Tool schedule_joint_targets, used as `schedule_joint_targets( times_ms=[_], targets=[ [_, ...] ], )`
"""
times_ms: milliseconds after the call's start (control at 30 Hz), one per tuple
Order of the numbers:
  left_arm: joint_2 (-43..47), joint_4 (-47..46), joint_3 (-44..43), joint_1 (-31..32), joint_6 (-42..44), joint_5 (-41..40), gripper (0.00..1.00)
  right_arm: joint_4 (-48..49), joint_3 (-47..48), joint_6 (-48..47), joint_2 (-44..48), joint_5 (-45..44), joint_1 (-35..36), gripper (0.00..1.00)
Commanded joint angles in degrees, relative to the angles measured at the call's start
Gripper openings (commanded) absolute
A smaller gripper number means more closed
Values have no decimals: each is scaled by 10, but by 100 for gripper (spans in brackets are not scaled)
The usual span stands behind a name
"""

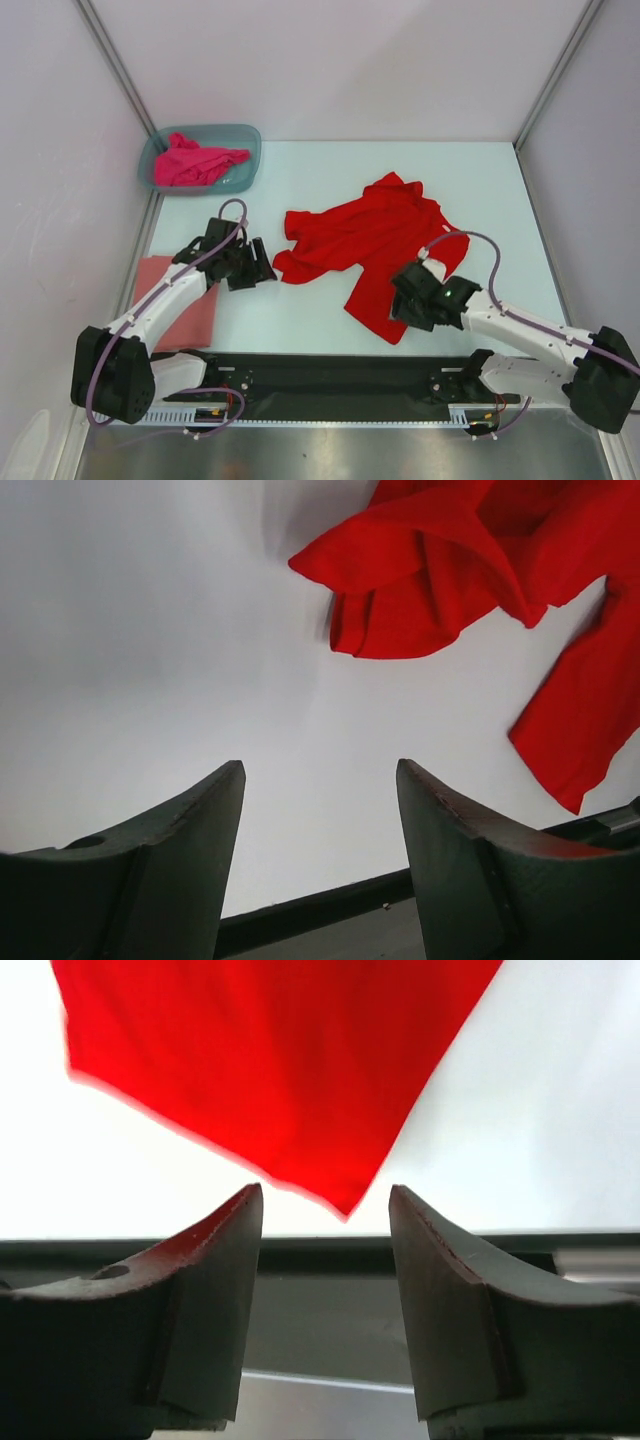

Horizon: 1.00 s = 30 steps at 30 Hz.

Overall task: Fold and stack the t-shirts
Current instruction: Flatten the tshirt out

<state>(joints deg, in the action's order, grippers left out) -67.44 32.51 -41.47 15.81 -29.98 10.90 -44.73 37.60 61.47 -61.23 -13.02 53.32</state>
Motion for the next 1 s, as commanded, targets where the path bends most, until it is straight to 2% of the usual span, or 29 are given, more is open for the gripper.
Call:
schedule_joint_targets(
  times_ms=[0, 33, 167, 233, 300, 333, 367, 500, 633, 667, 767, 967],
  targets=[
    [5, -21, -30, -5, 12, 15, 68, 29, 35, -102, -4, 1, -110, 58],
    [1, -24, -34, -5, 17, 18, 68, 38, 54, -126, -10, 14, -134, 58],
    [-48, -52, -68, -4, 49, 49, 84, 49, 113, -229, -75, 72, -231, 59],
    [-106, -46, -89, -3, 73, 56, 83, 47, 131, -248, -120, 98, -279, 60],
    [-143, -51, -114, -2, 98, 63, 74, 48, 149, -266, -143, 140, -304, 60],
    [-172, -51, -122, -2, 104, 55, 66, 51, 154, -268, -155, 151, -313, 60],
    [-189, -47, -139, -2, 109, 52, 52, 54, 159, -271, -161, 165, -327, 60],
    [-237, -6, -180, -2, 122, 22, 49, 51, 168, -276, -171, 172, -336, 60],
    [-205, -12, -166, -2, 120, -3, 54, 66, 155, -275, -173, 177, -340, 59],
    [-210, -10, -169, -2, 121, -11, 65, 70, 153, -275, -180, 180, -342, 59],
    [-235, -6, -187, -3, 139, -9, 75, 75, 146, -273, -185, 188, -346, 59],
    [-313, -22, -221, -4, 181, 13, 70, 74, 130, -279, -178, 188, -357, 59]
  ],
)
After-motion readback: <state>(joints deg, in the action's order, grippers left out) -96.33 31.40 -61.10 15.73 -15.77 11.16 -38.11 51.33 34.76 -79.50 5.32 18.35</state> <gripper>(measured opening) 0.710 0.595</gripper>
